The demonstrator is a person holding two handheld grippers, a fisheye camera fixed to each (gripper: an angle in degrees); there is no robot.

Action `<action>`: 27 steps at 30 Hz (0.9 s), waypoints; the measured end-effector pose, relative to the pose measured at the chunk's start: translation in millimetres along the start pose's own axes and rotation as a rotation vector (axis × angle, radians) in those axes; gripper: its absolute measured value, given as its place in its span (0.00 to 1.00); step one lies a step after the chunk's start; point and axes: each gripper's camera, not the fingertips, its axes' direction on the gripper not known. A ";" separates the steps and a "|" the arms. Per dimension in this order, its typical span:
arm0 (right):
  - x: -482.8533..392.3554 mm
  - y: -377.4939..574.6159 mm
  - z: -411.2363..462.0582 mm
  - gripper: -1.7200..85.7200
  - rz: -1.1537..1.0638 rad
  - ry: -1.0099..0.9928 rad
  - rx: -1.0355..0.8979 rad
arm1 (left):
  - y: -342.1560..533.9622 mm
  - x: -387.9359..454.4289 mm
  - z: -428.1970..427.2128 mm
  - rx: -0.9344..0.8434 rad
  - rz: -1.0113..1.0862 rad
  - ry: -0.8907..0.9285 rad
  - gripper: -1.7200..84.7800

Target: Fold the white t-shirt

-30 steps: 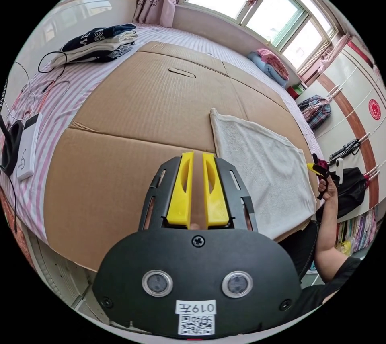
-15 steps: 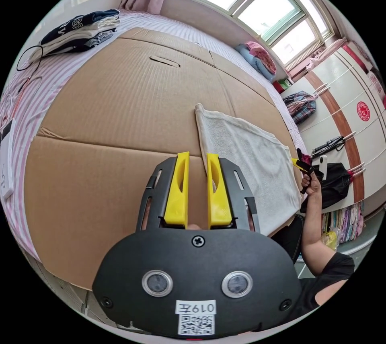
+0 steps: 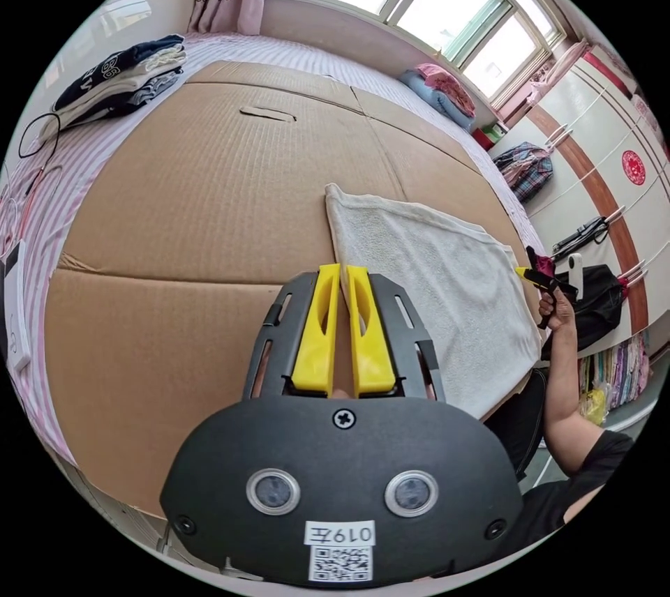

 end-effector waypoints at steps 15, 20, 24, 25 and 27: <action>6.2 3.5 -10.9 0.06 0.003 0.032 0.003 | 12.3 21.9 2.7 0.008 0.031 -0.102 0.04; 21.1 20.2 -25.8 0.09 0.015 -0.069 -0.056 | 22.6 17.3 -7.1 -0.052 0.032 -0.065 0.04; 28.8 29.0 -31.7 0.10 0.011 -0.114 -0.078 | 47.9 8.8 -16.2 -0.055 0.019 0.026 0.07; 29.6 31.1 -29.2 0.10 0.005 -0.128 -0.099 | 50.5 8.0 -17.3 -0.056 0.017 0.035 0.07; 29.4 33.5 -27.7 0.09 0.000 -0.141 -0.109 | 56.4 6.6 -18.0 -0.057 0.015 0.053 0.09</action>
